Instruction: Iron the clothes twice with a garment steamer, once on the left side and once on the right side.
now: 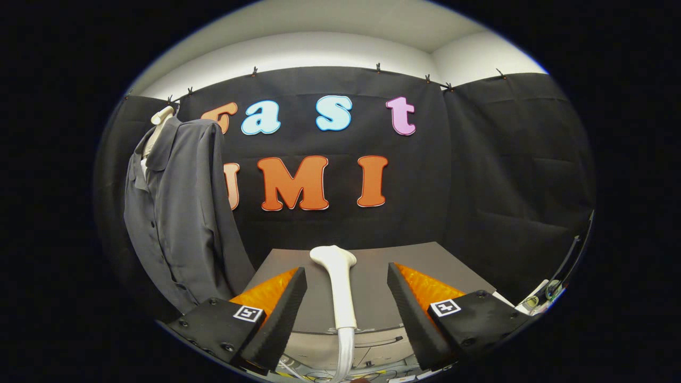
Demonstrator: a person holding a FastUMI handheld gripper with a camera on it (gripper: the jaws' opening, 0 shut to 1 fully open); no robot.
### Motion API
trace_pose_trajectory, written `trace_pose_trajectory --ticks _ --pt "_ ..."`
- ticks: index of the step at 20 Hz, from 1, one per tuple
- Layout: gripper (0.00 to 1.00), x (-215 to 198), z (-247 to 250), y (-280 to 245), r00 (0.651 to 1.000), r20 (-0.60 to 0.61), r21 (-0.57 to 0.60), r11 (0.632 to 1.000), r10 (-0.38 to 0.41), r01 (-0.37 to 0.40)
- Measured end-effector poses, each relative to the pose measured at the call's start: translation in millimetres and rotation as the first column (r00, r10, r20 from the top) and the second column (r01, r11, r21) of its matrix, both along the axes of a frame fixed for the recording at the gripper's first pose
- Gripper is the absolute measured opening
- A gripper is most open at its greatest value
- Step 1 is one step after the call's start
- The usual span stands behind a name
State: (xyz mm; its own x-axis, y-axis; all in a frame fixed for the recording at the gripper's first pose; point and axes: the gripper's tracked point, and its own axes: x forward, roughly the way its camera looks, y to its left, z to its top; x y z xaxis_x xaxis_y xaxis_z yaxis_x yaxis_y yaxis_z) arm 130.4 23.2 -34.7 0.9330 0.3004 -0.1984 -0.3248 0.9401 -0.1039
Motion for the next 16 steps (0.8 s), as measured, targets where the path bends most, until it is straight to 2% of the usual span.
trace_pose_trajectory --ticks 7,16 --pt "0.98 28 -15 19 0.998 -0.045 -0.035 0.998 0.044 -0.045" --pt "0.99 81 -50 30 0.992 -0.122 -0.092 0.995 0.023 -0.034"
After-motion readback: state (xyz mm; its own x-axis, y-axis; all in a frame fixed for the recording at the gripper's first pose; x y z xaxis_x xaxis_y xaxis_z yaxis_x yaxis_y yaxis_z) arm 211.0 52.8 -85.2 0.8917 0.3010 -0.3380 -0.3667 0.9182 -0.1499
